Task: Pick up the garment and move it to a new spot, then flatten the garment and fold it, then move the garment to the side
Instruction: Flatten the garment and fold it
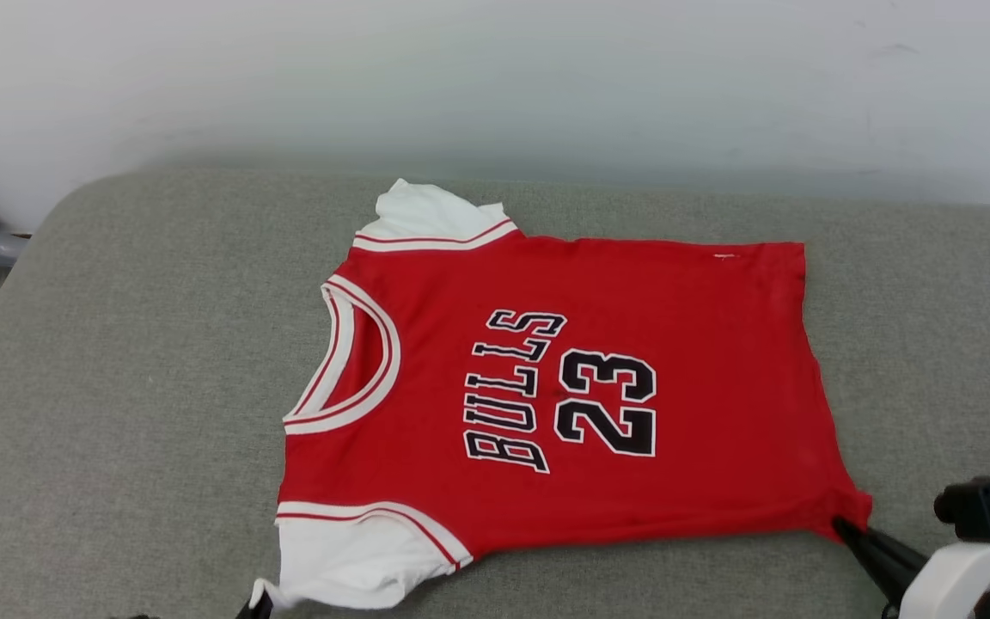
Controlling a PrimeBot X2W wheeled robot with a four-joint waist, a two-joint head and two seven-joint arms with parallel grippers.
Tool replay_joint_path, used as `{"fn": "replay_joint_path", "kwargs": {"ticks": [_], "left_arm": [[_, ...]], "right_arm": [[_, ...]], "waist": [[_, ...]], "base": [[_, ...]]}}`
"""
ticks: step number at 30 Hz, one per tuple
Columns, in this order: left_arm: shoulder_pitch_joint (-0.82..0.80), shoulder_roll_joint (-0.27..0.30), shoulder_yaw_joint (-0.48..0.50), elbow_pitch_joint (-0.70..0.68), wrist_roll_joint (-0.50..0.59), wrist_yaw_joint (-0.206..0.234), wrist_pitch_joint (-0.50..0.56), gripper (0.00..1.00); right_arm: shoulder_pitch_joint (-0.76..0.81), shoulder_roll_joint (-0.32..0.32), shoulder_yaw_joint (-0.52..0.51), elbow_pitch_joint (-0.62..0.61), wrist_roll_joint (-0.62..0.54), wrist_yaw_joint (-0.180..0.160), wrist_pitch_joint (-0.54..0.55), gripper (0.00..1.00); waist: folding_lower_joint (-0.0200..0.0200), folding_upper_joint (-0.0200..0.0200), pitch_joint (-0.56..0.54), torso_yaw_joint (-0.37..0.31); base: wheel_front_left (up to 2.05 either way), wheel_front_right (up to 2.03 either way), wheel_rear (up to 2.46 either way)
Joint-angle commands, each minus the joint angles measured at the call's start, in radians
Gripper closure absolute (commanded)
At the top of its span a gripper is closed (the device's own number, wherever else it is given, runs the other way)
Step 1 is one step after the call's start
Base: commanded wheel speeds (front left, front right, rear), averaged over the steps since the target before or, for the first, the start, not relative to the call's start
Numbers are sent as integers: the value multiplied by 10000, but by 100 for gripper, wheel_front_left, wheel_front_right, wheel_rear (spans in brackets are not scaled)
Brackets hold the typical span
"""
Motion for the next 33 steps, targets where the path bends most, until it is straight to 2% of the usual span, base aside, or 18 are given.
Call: {"fn": "replay_joint_path", "kwargs": {"ticks": [1, 11, 19, 33], "left_arm": [[183, 2, -13, 17, -64, 44, 20, 100], [1361, 117, -382, -234, -715, -3, 789, 100], [1391, 315, -418, -473, -605, 51, 881, 100], [-126, 570, -312, -231, 334, -71, 411, 100]], "right_arm": [[213, 25, -76, -41, 39, -15, 60, 100], [2290, 187, -1168, -548, -211, -15, 177, 100], [3429, 525, -2042, -1131, -409, -15, 482, 100], [2976, 1149, -2619, -1677, -881, -15, 733, 100]], "waist": [[2, -1, -103, -16], [2, -1, -519, 113], [2, -1, -604, 351], [2, -1, -366, 161]], "base": [[0, 0, 0], [0, 0, 0], [0, 0, 0], [0, 0, 0]]}}
